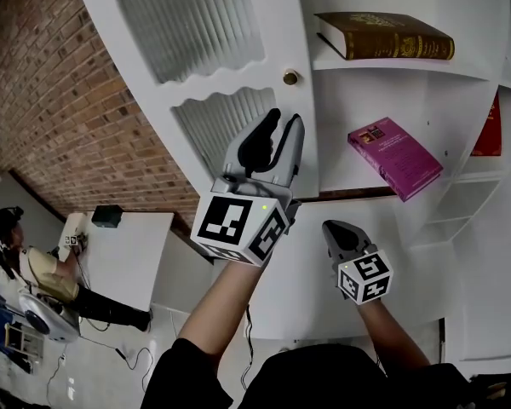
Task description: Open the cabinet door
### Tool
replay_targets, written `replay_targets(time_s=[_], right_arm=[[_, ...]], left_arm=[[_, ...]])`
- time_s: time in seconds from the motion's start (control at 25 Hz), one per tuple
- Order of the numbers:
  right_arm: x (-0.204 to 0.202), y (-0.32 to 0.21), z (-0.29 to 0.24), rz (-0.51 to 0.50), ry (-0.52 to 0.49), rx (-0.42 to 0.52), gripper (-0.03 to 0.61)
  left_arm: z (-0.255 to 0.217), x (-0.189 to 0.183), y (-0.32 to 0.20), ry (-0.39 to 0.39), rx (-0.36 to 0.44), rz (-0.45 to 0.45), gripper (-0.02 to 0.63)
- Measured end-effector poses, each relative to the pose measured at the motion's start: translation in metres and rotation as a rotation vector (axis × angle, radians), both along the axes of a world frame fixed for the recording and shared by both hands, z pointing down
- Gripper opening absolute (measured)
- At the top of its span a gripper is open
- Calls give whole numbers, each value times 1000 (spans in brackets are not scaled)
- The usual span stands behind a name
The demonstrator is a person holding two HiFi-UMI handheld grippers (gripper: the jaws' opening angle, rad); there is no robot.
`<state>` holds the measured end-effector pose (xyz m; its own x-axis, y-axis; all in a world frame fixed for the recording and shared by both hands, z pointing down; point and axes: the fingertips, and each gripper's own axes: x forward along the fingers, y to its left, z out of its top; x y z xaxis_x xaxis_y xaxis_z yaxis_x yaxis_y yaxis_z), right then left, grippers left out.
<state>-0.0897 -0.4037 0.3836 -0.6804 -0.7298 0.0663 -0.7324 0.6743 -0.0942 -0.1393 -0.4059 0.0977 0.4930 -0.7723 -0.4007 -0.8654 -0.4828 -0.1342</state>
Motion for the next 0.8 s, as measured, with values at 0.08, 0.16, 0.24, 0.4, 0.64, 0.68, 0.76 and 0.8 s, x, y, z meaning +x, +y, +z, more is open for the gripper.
replay_targets(time_s=[0.08,0.16,0.24,0.4,0.64,0.68,0.76,0.8], right_arm=[[0,-4,-1,-3,-6,0,3],[0,-8,-1,-6,-14,-2,3],[-1,-11,0,-11,-22,-11,3],[-7,-13,2,-29,-24,-12,3],[-1,-19,-1,-29,-36,-4,3],[1,-19,-1,-28,-38,-3,3],[4,-20,-3,-25,-48,1,3],[5,-21,-5,-21,-52,4,3]], left_arm=[[-10,2,-6,-3,15,-7,132],[-17,4,-13,6,19,-14,137],[-21,7,-20,3,22,-27,143],[-29,13,-27,-46,55,-76,147],[-44,14,-31,-48,102,-138,146],[-45,13,-32,-32,103,-142,146],[-46,10,-35,0,98,-151,136],[-46,9,-36,6,97,-158,126]])
